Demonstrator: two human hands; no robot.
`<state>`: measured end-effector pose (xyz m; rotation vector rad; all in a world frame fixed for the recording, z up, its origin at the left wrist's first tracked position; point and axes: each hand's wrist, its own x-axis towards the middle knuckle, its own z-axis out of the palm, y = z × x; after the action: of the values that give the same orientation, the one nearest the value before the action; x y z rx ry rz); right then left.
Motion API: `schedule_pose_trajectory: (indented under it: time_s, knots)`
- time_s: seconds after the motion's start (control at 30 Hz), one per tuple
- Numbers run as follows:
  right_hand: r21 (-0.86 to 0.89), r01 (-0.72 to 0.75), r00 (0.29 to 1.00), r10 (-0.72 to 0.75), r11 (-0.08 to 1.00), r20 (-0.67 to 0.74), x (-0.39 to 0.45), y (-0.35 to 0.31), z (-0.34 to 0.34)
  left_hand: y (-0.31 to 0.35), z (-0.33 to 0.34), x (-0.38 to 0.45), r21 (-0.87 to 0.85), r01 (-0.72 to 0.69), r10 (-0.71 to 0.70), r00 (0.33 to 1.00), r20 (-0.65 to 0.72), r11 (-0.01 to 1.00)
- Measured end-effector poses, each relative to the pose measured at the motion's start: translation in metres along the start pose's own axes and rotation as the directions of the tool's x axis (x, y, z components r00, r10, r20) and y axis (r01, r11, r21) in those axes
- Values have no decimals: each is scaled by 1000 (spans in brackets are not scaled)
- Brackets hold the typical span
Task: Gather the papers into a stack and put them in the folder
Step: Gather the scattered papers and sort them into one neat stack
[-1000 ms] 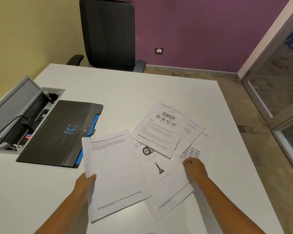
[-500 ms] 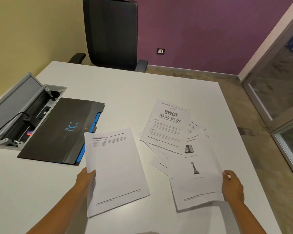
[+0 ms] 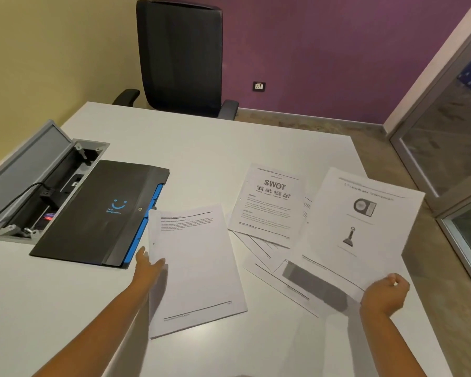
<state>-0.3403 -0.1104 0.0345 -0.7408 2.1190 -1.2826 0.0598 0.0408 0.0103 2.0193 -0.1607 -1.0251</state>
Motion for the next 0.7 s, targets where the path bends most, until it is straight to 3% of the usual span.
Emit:
schedule_pose_trajectory:
  time_s: [0.1,0.17,0.2,0.27,0.33,0.37,0.43,0.5,0.6,0.7]
  knots:
    - [7,-43,992,42,999,121,-13,-6,10,-4,5,0,305,-160,203,972,-115,939]
    - [4,-20,982,19,1000,188,-29,-10,19,-3,10,-5,303,-261,309,943,-124,917]
    - [-11,6,975,-3,1000,220,-41,-11,23,2,12,-11,196,-271,289,955,-72,943]
    - [-41,37,951,-23,998,307,-64,-8,33,11,17,-28,-128,-85,112,967,227,988]
    - [-59,43,911,-15,997,412,-88,-1,43,15,21,-43,-270,199,-11,823,568,942]
    - [-65,51,891,-17,997,454,-99,3,48,14,22,-48,-277,266,-20,754,656,923]
    - [-70,58,850,-12,996,527,-116,7,58,12,25,-54,-283,282,6,698,716,917]
    - [-96,46,807,19,994,590,-125,12,65,10,28,-54,-265,244,4,727,686,933]
    - [-210,66,772,83,975,630,-118,23,71,2,22,-41,-171,177,-63,851,522,969]
    - [-324,124,810,92,938,578,-96,28,65,-8,12,-33,-36,146,-120,912,392,989]
